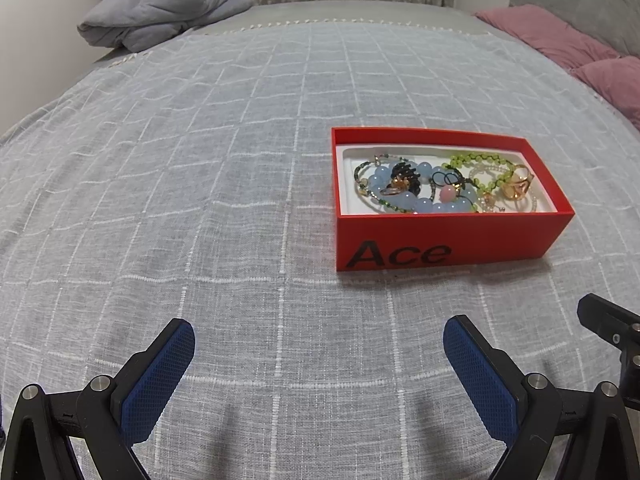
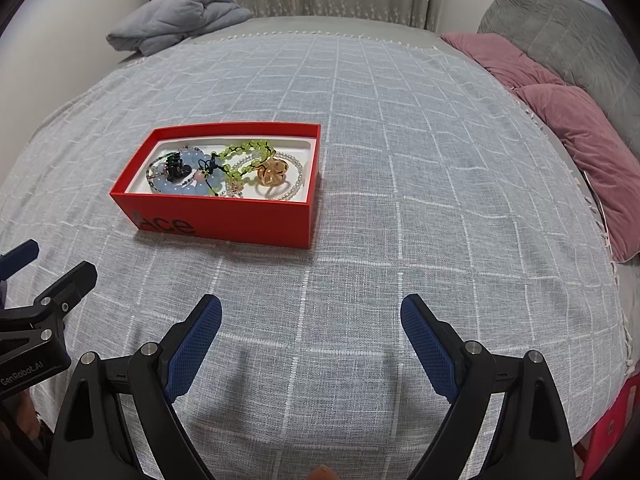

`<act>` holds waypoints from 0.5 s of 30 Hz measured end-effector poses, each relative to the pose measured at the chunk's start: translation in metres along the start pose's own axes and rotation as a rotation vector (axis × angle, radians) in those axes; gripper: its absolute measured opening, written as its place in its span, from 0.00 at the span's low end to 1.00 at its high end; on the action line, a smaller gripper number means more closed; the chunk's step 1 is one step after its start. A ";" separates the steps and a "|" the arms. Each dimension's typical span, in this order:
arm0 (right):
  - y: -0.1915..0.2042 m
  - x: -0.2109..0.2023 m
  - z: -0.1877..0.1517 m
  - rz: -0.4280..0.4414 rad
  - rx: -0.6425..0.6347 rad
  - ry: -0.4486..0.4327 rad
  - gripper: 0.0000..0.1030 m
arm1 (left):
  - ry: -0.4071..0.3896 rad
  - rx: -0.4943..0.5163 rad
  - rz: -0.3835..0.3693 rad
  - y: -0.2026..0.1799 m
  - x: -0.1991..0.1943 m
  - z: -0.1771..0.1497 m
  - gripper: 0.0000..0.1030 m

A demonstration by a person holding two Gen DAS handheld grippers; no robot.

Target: Organize jewelry

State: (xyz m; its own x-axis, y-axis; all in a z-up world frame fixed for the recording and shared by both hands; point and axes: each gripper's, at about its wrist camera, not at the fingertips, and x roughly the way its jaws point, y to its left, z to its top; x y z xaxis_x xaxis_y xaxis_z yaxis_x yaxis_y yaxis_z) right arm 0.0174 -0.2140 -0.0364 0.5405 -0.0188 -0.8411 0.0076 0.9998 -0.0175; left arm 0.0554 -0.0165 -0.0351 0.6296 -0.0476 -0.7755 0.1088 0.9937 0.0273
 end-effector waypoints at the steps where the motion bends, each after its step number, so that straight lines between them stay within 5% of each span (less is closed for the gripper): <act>1: 0.000 0.000 0.000 0.001 0.000 0.000 0.90 | 0.000 0.000 0.000 0.000 0.000 0.000 0.99; 15: 0.002 0.001 -0.001 0.003 -0.003 0.003 0.90 | 0.002 -0.002 0.000 0.001 0.001 0.000 0.99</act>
State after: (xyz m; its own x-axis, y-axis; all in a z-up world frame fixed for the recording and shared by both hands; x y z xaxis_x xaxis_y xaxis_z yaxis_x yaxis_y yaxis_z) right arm 0.0172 -0.2120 -0.0374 0.5379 -0.0160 -0.8429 0.0037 0.9999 -0.0167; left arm 0.0556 -0.0154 -0.0357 0.6282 -0.0474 -0.7766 0.1070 0.9939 0.0258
